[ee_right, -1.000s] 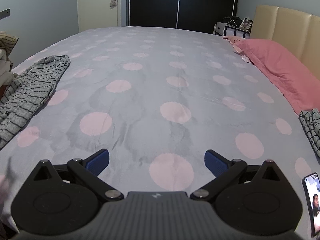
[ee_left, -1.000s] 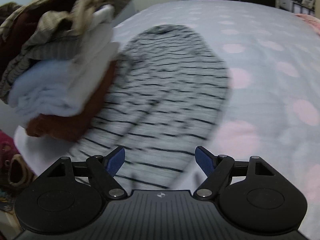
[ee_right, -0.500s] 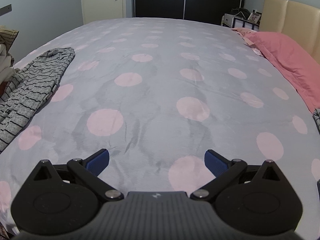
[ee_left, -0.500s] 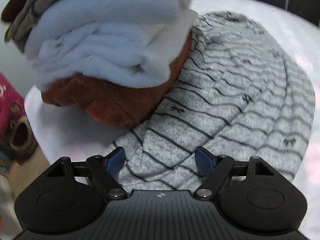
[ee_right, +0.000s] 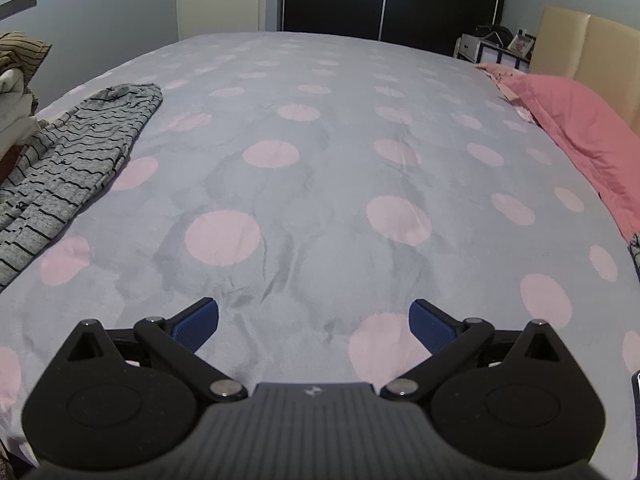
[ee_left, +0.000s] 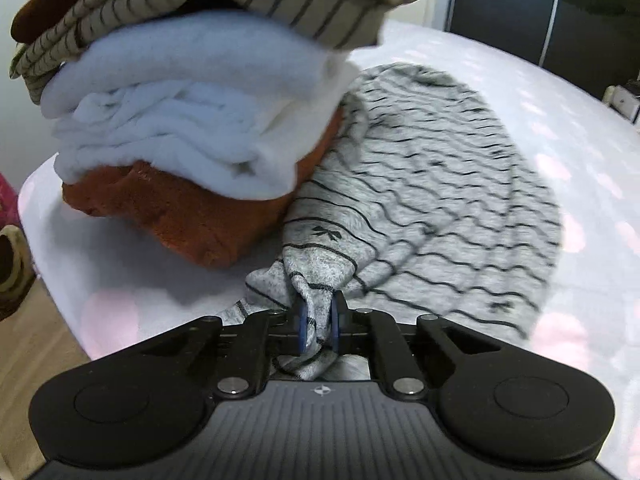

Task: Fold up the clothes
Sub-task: 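Close the left gripper on the garment's end, then pull the garment with the left gripper onto the open bed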

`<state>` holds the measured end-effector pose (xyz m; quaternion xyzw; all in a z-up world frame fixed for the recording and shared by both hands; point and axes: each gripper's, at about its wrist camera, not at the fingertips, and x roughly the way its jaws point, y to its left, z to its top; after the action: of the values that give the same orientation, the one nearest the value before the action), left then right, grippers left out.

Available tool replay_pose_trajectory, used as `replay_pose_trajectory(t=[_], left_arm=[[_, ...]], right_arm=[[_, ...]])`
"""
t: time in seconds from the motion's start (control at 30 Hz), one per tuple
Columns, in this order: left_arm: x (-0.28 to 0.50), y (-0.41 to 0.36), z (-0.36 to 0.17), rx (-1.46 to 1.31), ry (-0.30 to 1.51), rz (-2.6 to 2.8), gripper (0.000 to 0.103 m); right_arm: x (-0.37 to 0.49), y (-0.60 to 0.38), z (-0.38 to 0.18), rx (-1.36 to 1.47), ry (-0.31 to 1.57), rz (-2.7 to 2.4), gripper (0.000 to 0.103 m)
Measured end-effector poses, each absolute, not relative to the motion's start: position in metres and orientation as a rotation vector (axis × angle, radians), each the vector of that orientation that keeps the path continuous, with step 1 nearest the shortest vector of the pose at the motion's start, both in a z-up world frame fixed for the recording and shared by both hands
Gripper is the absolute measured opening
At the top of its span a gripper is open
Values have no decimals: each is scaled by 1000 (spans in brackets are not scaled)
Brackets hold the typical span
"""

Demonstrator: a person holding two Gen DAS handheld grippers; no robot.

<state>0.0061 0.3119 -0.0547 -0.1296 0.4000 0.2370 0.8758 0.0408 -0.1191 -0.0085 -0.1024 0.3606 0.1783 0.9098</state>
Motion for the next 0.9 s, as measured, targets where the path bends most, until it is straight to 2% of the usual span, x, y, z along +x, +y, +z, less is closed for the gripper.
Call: replay_pose_trajectory(t=[0.17, 0.27, 0.4, 0.57, 0.63, 0.7, 0.73, 0.9], left_arm=[[-5, 280, -29, -262, 783, 368, 0], [-8, 255, -10, -288, 736, 215, 0], [2, 202, 2, -136, 730, 129, 0], [4, 206, 2, -107, 750, 197, 2], [3, 214, 1, -90, 752, 249, 16], [-1, 230, -1, -84, 737, 316, 55], [0, 239, -3, -79, 726, 354, 61], [4, 273, -19, -8, 734, 512, 66]], right_arm=[[34, -119, -1, -210, 723, 386, 102], [29, -121, 2, -214, 710, 392, 102], [24, -124, 8, -215, 696, 394, 102], [15, -135, 14, -224, 672, 388, 102], [16, -140, 13, -217, 680, 377, 102], [17, -144, 11, -208, 690, 366, 102], [18, -145, 10, -200, 697, 364, 102], [22, -142, 7, -194, 712, 384, 102]])
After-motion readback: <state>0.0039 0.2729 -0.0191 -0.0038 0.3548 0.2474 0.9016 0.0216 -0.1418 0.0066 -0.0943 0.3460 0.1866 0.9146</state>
